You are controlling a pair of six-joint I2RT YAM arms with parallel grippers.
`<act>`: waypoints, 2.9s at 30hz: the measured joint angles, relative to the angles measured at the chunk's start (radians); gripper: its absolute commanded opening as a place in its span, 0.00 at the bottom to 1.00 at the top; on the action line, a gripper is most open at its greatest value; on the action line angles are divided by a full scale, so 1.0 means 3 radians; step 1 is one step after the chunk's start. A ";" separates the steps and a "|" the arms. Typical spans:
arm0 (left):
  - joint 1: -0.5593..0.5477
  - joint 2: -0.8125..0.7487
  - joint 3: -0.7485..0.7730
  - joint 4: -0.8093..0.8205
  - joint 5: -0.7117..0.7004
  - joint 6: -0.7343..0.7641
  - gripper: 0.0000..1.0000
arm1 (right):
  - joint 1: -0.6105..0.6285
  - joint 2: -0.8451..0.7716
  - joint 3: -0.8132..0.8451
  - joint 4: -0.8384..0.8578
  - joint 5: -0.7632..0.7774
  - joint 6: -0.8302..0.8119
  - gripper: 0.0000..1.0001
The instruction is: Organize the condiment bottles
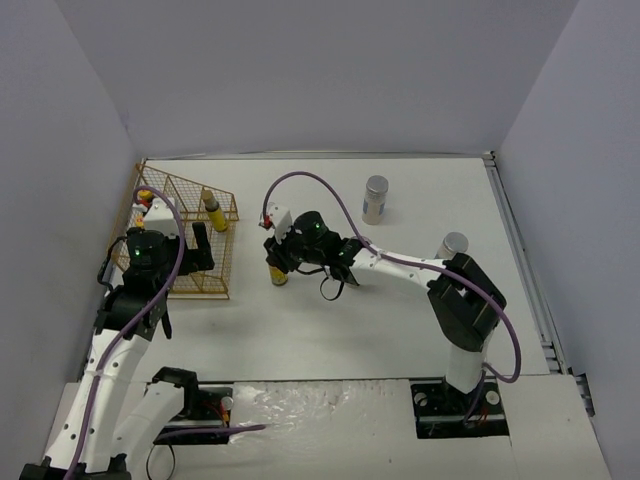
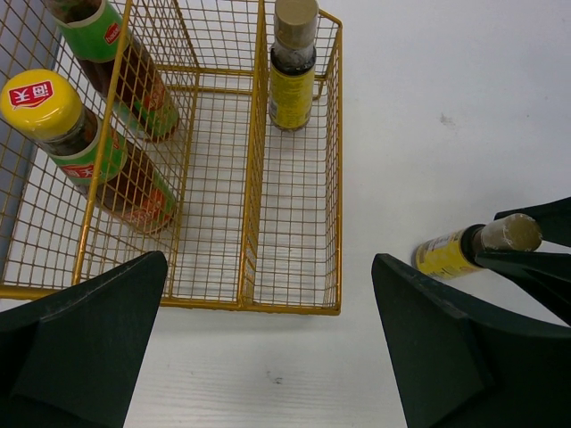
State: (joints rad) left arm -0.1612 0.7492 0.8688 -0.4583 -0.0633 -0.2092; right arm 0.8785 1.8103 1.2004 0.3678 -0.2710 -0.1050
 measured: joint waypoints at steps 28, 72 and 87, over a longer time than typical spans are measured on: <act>-0.1395 0.0935 0.0174 0.0339 -0.0142 -0.0871 0.97 | -0.0006 -0.3054 -0.0909 -0.0768 0.1300 0.0067 1.00; -0.1213 0.1437 0.1227 -0.0128 -0.1143 -0.0874 0.00 | -0.0025 -0.3539 -0.1232 -0.1038 0.1950 0.0094 1.00; -0.0312 0.1953 0.1424 -0.0105 -0.0913 -0.0661 0.00 | -0.0025 -0.3607 -0.1252 -0.1041 0.1950 0.0097 1.00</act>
State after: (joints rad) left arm -0.2549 1.3350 1.2960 -0.4898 -0.3370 -0.4075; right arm 0.8711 0.7280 0.8249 0.0555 0.3141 -0.0761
